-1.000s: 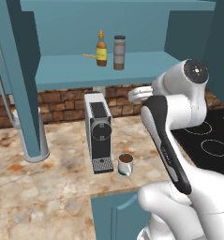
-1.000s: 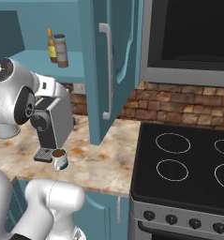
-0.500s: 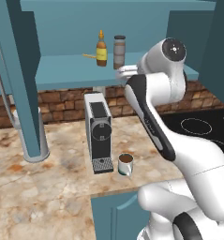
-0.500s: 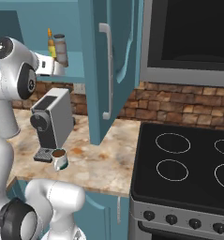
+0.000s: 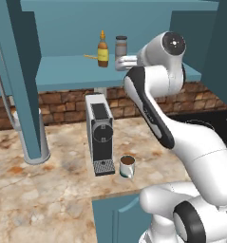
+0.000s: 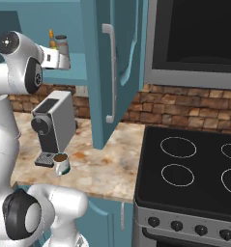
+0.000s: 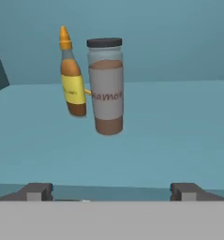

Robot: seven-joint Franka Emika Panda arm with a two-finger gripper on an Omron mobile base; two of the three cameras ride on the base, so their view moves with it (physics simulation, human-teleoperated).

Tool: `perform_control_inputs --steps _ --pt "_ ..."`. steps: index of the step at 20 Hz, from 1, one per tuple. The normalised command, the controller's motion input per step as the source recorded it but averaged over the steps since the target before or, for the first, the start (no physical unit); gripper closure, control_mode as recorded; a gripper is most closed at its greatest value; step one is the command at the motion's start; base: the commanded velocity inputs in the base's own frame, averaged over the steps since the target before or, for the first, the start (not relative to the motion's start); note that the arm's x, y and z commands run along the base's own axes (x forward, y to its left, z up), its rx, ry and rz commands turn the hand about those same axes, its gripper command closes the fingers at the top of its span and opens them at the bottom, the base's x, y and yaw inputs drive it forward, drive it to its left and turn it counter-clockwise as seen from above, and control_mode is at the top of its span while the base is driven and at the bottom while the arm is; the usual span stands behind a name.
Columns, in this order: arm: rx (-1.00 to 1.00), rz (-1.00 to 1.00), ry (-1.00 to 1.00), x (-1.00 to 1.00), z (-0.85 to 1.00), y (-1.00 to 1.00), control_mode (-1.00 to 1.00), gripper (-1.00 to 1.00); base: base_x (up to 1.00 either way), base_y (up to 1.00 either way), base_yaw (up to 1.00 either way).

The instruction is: Pick the cinnamon and honey bottle from the cabinet and place them next to the mug.

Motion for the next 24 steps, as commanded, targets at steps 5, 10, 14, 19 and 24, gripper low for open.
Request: perform_control_inputs --steps 5,10,14,19,24 --pt "0.07 0.08 -0.01 0.39 0.13 -0.07 -1.0 -1.0 0.0 0.0 0.0" --pt "0.03 0.06 0.0 0.31 0.09 0.0 -1.0 -1.0 0.0 0.0 0.0" --pt "0.0 0.0 0.1 0.37 0.01 0.0 -1.0 -1.0 0.0 0.0 0.0" --pt "-0.04 0.0 0.17 0.25 0.0 0.14 -1.0 -1.0 0.0 0.0 0.0" --pt "0.0 0.0 -0.05 0.0 0.0 0.17 -1.0 -1.0 0.0 0.0 0.0"
